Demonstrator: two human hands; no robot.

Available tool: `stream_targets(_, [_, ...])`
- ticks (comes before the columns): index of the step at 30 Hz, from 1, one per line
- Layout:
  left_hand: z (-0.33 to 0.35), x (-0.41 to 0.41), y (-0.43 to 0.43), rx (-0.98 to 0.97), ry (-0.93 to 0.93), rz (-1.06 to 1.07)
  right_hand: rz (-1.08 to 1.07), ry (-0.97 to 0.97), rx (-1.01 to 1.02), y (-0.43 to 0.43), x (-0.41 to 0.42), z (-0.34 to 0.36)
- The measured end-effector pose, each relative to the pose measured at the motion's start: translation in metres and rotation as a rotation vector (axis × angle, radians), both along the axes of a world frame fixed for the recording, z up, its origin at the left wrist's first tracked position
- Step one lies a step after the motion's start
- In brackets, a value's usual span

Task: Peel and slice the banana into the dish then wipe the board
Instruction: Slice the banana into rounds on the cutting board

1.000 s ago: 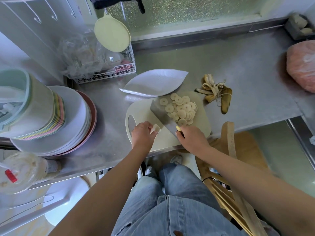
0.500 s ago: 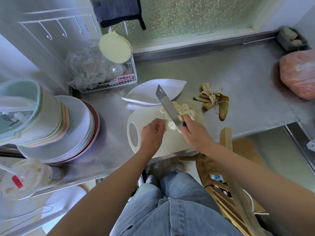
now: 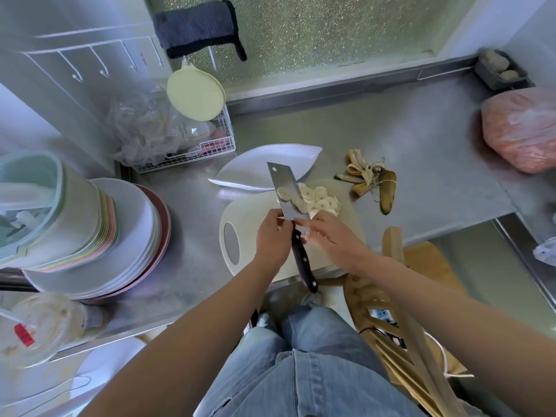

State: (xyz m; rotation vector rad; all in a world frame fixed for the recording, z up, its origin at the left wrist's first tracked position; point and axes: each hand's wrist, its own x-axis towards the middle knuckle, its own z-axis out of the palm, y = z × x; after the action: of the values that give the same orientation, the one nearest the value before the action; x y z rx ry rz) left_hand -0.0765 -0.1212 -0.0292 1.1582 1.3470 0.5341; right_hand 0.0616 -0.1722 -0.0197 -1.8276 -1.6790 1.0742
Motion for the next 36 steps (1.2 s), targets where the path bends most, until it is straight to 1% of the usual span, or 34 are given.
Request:
stream_targets(2, [0.004,-0.003,-0.001,-0.058,-0.074,0.013,-0.054,-0.055,0.066,0.003,0.001,-0.003])
stream_targets(3, [0.005,-0.004,-0.002,-0.068,-0.088,0.020,-0.044,-0.110,0.087,0.004,-0.001,-0.006])
stream_targets(6, [0.003,-0.006,-0.003,-0.047,-0.061,0.043,0.026,-0.227,0.022,0.004,-0.013,-0.017])
stream_targets(10, [0.005,-0.011,-0.006,-0.090,-0.102,0.099,-0.030,-0.235,-0.043,0.005,-0.019,-0.029])
stream_targets(14, [0.005,-0.015,-0.010,-0.053,-0.067,0.144,-0.024,-0.264,-0.084,0.008,-0.020,-0.036])
stream_targets(18, [0.001,-0.020,-0.012,-0.070,-0.055,0.170,-0.115,-0.264,-0.195,0.012,-0.010,-0.042])
stream_targets(19, [0.000,-0.021,-0.011,-0.067,-0.045,0.167,-0.121,-0.261,-0.195,0.012,-0.008,-0.041])
stream_targets(22, [-0.001,-0.026,-0.008,-0.047,0.004,0.133,-0.031,-0.238,-0.055,0.012,-0.014,-0.032])
stream_targets(24, [0.000,-0.028,-0.008,-0.044,-0.009,0.114,0.055,-0.210,0.044,0.012,-0.022,-0.027])
stream_targets(27, [0.001,-0.029,-0.010,-0.038,-0.051,0.095,0.085,-0.190,0.081,0.012,-0.028,-0.030])
stream_targets(29, [0.001,-0.031,-0.010,-0.021,-0.042,0.069,0.049,-0.205,0.052,0.015,-0.029,-0.033])
stream_targets(32, [0.003,-0.032,-0.013,0.002,-0.003,0.051,0.010,-0.278,-0.012,0.021,-0.029,-0.034])
stream_targets(36, [0.000,-0.035,-0.015,-0.001,-0.007,0.065,-0.078,-0.352,-0.161,0.025,-0.018,-0.039])
